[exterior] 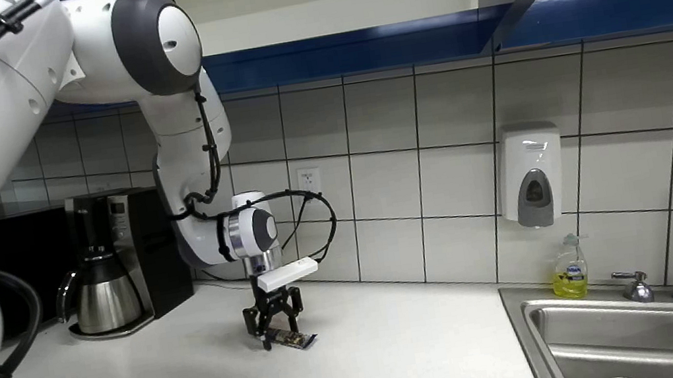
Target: Shift the chocolate bar to the open cupboard
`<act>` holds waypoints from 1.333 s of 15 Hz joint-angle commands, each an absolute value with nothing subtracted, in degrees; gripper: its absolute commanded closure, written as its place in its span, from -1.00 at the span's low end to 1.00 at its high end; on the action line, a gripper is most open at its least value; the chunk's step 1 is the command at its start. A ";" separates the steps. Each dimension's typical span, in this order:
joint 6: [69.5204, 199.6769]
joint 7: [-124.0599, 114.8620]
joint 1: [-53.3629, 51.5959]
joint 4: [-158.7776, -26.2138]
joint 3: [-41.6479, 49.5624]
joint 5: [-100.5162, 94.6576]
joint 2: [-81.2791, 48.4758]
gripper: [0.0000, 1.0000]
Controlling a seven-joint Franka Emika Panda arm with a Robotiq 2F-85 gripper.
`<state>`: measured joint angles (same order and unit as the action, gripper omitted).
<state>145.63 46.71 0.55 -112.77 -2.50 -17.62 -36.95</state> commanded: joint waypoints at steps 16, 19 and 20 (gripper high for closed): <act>142.23 43.05 0.73 -111.60 -2.72 -16.70 -35.94 0.83; 142.74 39.89 0.16 -112.87 -2.26 -17.43 -34.15 0.83; 142.79 39.21 0.13 -113.08 -2.26 -17.54 -33.74 0.83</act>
<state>144.67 42.13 0.54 -112.10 -2.41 -17.19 -36.39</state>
